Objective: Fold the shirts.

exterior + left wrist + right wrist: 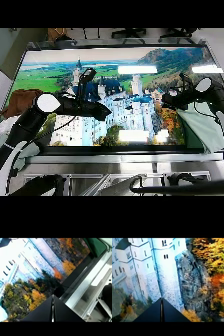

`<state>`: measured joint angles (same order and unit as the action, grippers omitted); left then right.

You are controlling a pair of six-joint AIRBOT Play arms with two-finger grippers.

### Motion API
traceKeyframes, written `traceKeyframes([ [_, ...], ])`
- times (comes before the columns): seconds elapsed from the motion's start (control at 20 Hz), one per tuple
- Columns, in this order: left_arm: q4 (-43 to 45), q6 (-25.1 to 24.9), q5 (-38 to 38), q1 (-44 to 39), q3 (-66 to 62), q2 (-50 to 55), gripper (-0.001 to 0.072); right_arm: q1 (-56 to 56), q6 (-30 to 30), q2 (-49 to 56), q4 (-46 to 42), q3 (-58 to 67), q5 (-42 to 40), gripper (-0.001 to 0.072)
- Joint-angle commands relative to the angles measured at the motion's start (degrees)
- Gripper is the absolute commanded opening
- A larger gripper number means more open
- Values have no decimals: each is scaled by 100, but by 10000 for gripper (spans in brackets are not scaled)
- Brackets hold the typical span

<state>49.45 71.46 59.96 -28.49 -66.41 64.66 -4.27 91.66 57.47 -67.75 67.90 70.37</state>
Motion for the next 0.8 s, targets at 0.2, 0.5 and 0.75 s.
traceKeyframes([
  [0.2, 57, -4, 33, 66, 0, -2, 20, 7, 2, 4, 2, -2, 2, 21],
  [0.5, 1259, 400, 321, 1714, -507, 0, 500, 7, 2, 4, 2, -2, 2, 21],
  [0.75, 3279, 269, -901, 3442, -1152, 361, 704, 7, 2, 4, 4, -2, 2, 21],
])
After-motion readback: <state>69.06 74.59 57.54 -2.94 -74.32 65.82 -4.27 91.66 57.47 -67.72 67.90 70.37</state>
